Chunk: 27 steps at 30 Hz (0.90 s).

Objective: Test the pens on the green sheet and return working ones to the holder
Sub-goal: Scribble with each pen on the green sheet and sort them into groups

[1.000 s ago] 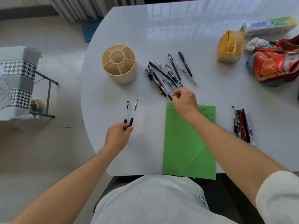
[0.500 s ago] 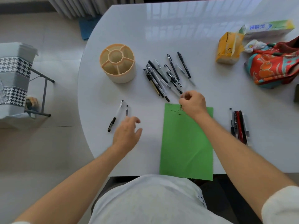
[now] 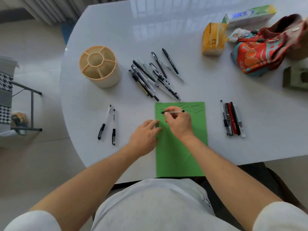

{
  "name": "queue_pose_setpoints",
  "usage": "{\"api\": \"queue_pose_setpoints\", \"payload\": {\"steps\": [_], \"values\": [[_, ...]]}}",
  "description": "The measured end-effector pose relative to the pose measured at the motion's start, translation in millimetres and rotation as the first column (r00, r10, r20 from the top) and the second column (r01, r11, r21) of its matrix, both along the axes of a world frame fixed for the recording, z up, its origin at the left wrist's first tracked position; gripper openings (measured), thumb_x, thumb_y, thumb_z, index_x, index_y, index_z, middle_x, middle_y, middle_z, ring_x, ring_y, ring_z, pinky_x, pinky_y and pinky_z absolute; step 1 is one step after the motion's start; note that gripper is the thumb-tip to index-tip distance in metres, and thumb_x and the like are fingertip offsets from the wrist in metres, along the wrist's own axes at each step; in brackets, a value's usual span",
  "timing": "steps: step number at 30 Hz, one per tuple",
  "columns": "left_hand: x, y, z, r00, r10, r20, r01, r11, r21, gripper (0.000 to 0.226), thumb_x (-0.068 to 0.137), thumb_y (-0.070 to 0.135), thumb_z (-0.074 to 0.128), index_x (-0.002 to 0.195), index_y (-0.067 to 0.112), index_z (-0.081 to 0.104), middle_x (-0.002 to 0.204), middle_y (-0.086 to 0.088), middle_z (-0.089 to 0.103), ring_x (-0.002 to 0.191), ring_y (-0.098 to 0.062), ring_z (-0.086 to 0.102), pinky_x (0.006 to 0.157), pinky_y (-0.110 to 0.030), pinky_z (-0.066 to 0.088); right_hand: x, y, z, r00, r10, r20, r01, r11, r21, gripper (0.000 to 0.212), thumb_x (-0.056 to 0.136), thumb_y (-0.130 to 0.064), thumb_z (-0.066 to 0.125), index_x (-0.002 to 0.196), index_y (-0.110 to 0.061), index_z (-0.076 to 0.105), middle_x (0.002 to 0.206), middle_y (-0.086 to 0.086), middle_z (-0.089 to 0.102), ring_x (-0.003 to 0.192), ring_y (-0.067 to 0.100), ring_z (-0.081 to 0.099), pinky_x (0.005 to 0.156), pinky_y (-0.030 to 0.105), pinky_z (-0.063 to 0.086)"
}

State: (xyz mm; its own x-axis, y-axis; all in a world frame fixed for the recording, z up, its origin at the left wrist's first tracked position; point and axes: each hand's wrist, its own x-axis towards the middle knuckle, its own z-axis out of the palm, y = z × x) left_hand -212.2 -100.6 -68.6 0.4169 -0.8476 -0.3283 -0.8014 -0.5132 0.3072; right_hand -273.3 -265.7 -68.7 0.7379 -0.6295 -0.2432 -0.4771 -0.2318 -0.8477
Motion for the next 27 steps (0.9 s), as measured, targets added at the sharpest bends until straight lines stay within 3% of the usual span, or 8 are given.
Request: {"api": "queue_pose_setpoints", "payload": {"steps": [5,10,13,17,21,23,27], "values": [[0,-3,4,1.0,0.007,-0.007,-0.007,1.0,0.028,0.052,0.085,0.027,0.06,0.137,0.02,0.056,0.149,-0.008,0.044,0.137,-0.028,0.036,0.109,-0.041,0.039,9,0,0,0.983,0.173,-0.066,-0.184,0.954,-0.238,0.015,0.093,-0.026,0.064,0.102,-0.021,0.075,0.091,-0.003,0.078,0.079,0.017,0.071,0.075,0.028,0.058],[-2,-5,7,0.999,0.043,-0.028,-0.042,0.999,0.029,0.05,0.086,0.024,0.057,0.136,0.02,0.058,0.149,-0.008,0.045,0.137,-0.028,0.036,0.107,-0.042,0.041,6,-14,0,0.988,0.119,-0.1,-0.145,0.937,-0.317,0.016,0.089,-0.022,0.064,0.08,-0.014,0.074,0.072,-0.003,0.071,0.065,0.024,0.066,0.066,0.035,0.055],[-1,-5,8,0.998,0.05,-0.042,-0.048,0.998,0.03,0.05,0.088,0.024,0.055,0.137,0.021,0.057,0.15,-0.007,0.044,0.138,-0.027,0.035,0.109,-0.042,0.04,-1,-22,2,0.994,0.072,-0.086,-0.09,0.971,-0.221,0.018,0.088,-0.021,0.064,0.074,-0.016,0.072,0.074,-0.011,0.068,0.063,0.018,0.066,0.065,0.033,0.056],[-2,-4,9,0.998,0.05,-0.043,-0.049,0.998,0.029,0.051,0.089,0.023,0.055,0.139,0.02,0.055,0.152,-0.006,0.042,0.139,-0.026,0.034,0.111,-0.04,0.038,-16,-33,7,0.992,-0.128,0.007,0.127,0.989,0.081,0.013,0.092,-0.023,0.061,0.081,-0.026,0.067,0.07,-0.005,0.073,0.062,0.012,0.072,0.063,0.032,0.058],[-3,-3,8,0.997,0.05,-0.056,-0.047,0.998,0.041,0.054,0.089,0.023,0.055,0.143,0.02,0.05,0.155,-0.005,0.038,0.142,-0.026,0.029,0.114,-0.043,0.036,-47,-53,11,0.977,-0.213,-0.006,0.21,0.958,0.198,0.011,0.098,-0.021,0.059,0.09,-0.017,0.065,0.076,0.002,0.072,0.061,0.012,0.069,0.064,0.04,0.063],[-3,-3,7,0.997,0.049,-0.059,-0.047,0.998,0.042,0.055,0.089,0.023,0.055,0.144,0.02,0.049,0.156,-0.005,0.037,0.143,-0.026,0.028,0.114,-0.044,0.035,-64,-71,13,0.983,-0.172,-0.072,0.179,0.977,0.118,0.011,0.099,-0.023,0.057,0.095,-0.015,0.063,0.08,0.005,0.069,0.062,0.012,0.067,0.062,0.041,0.06],[-5,-3,6,0.997,0.051,-0.054,-0.049,0.998,0.038,0.055,0.09,0.024,0.056,0.144,0.019,0.049,0.156,-0.006,0.037,0.143,-0.026,0.029,0.115,-0.045,0.035,-88,-115,15,0.936,-0.057,-0.347,-0.005,0.985,-0.175,0.012,0.096,-0.023,0.062,0.106,-0.017,0.06,0.092,0.001,0.066,0.083,0.023,0.063,0.073,0.031,0.048]]}}
